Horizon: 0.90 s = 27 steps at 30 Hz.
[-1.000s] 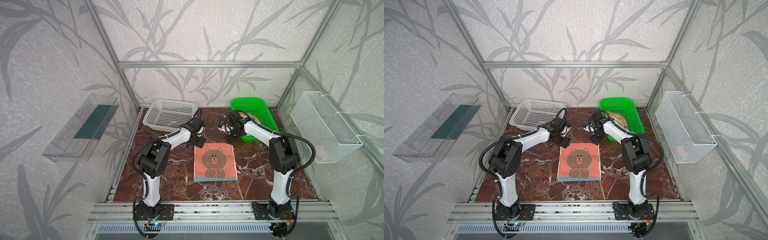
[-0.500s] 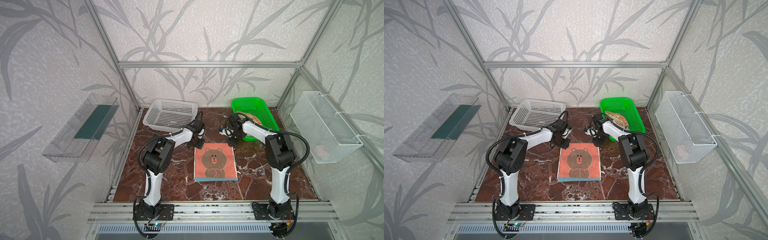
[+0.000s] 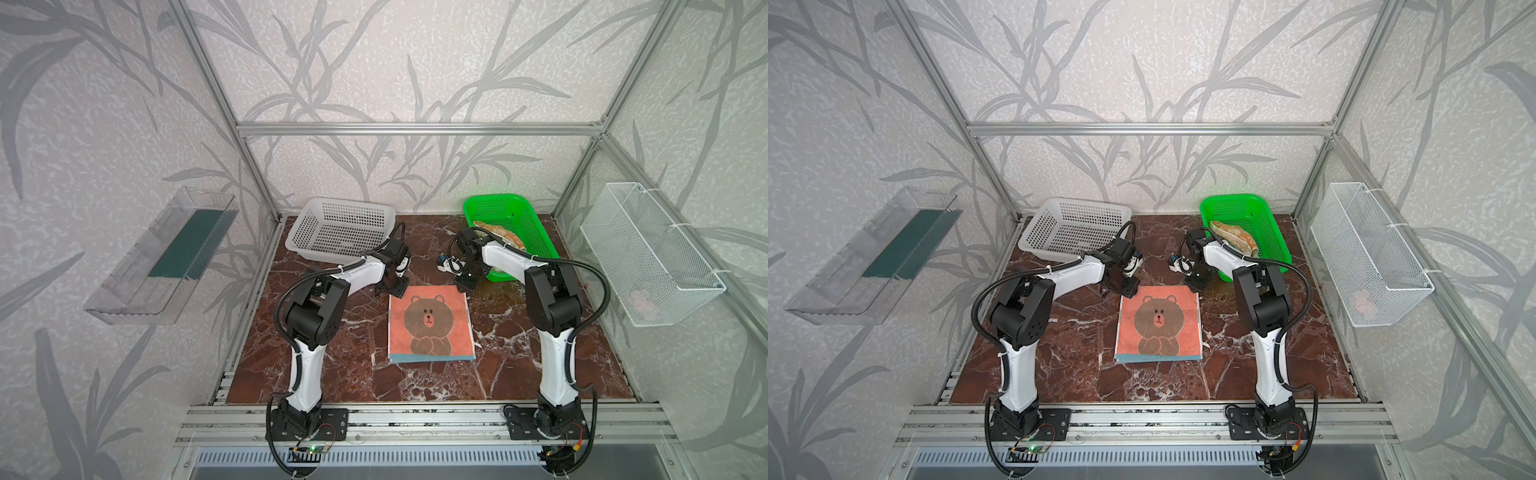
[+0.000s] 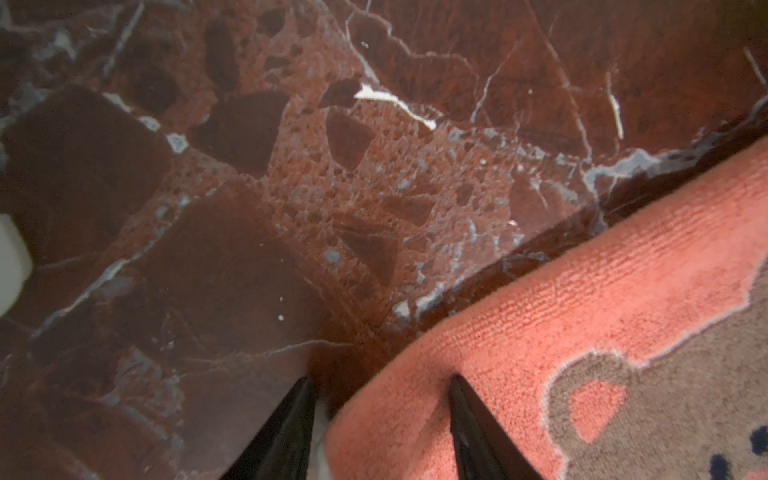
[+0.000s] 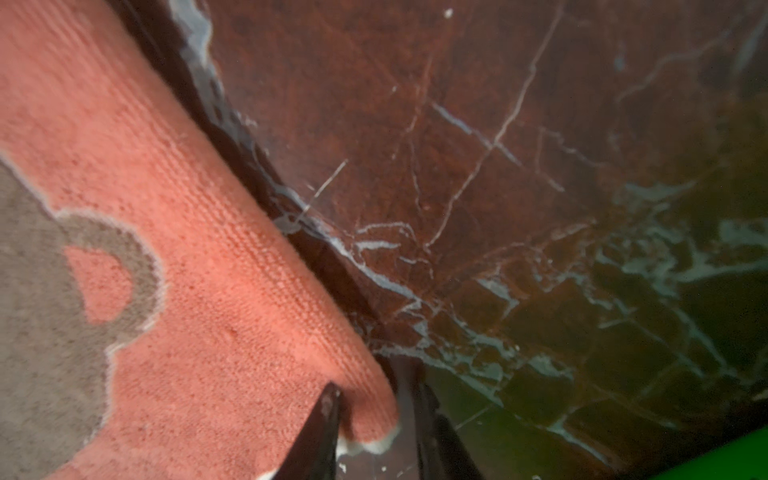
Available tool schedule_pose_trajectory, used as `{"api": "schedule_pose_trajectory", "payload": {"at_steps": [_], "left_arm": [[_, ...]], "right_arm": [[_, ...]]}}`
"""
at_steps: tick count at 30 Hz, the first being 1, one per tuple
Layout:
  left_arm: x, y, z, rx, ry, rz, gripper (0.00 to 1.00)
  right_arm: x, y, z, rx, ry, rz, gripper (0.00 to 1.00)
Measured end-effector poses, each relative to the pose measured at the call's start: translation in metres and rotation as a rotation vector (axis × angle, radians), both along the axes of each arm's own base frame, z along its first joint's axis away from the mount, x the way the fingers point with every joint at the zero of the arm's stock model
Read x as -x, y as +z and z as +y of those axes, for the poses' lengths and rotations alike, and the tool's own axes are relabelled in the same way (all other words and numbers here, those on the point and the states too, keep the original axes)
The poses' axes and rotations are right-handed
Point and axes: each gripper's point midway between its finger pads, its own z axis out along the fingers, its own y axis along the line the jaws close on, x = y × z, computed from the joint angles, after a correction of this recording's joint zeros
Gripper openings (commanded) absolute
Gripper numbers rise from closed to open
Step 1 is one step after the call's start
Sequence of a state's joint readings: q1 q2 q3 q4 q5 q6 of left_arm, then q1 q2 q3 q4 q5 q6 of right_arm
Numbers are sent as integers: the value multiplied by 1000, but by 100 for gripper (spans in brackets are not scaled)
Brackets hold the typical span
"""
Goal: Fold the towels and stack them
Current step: 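Lower both grippers onto the far folded edge and pinch its corners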
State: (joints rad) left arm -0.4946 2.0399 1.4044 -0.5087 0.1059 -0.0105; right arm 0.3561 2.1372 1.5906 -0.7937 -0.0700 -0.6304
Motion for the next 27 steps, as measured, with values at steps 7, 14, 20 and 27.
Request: {"api": "schedule_pose_trajectory", "payload": {"at_steps": [7, 14, 20, 27], "left_arm": [[0, -1, 0, 3, -3, -5, 50], [-1, 0, 1, 13, -4, -7, 43], [-4, 0, 7, 22, 11, -12, 42], [-9, 1, 20, 59, 50, -1, 40]], "right_arm": [[0, -1, 1, -14, 9, 7, 8], [0, 0, 0, -14, 11, 5, 13], [-2, 0, -1, -15, 7, 1, 16], [-2, 0, -1, -15, 6, 1, 16]]}}
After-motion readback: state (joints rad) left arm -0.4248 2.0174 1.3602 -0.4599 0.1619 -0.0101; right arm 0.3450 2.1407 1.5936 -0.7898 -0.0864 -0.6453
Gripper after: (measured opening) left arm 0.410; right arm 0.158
